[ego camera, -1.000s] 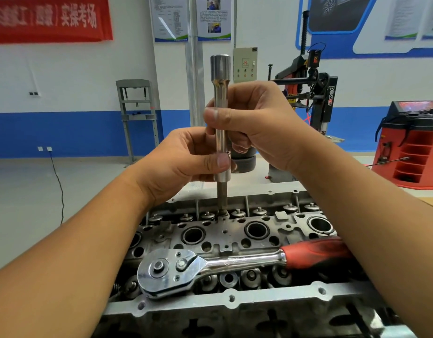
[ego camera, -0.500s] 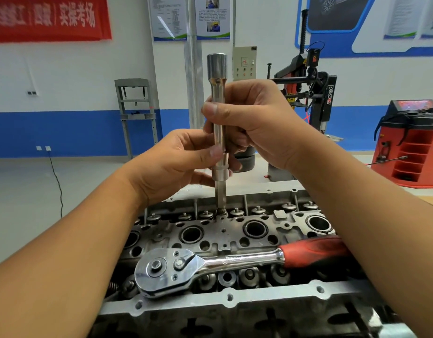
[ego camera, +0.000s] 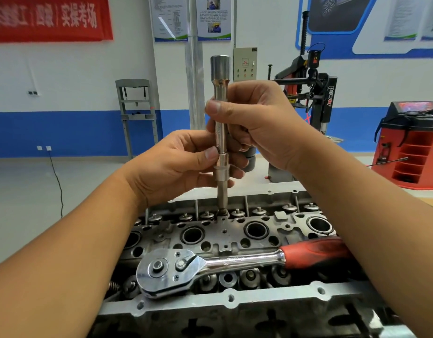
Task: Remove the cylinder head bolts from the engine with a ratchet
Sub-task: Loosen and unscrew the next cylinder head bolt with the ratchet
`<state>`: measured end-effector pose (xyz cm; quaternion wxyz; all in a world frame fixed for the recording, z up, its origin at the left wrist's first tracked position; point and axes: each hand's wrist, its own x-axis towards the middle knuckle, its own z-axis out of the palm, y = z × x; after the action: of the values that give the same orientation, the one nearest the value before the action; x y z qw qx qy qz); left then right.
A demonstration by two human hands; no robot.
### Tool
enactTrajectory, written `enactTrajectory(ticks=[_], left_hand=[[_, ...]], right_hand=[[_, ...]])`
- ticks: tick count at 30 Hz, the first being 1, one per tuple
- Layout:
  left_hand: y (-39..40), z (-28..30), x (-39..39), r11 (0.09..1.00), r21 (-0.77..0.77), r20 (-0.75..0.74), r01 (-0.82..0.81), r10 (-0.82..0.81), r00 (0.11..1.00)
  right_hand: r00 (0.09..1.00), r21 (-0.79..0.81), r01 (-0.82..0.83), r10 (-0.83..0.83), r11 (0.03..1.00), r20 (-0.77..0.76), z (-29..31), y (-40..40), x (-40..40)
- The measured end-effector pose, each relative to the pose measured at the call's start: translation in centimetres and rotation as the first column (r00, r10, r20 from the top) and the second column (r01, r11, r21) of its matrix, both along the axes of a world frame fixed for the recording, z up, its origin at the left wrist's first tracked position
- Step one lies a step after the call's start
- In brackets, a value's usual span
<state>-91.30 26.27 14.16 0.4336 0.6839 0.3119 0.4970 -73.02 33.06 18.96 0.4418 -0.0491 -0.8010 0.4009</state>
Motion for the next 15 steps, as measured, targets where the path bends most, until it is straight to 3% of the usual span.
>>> enactTrajectory(ticks=[6,12,15], left_hand=[[0.52,0.26,0.29,0.982,0.077,-0.007,-0.171,0.172,0.985],[-0.04,0.16,-0.29,0.997,-0.047,0.025,0.062,-0.061,0.998],[0.08,0.20,0.00,0.998,0.023,-0.024,-0.053,0.053,0.998]], right_hand=[[1.000,0.006,-0.025,0.025,1.000,0.009,0.09,0.16,0.17],[1.000,-0.001,-0.008,0.008,1.000,0.000,-0.01,0.37,-0.13],[1.000,-0.012,-0.029,0.029,0.999,0.007,0.02,0.47,-0.02]])
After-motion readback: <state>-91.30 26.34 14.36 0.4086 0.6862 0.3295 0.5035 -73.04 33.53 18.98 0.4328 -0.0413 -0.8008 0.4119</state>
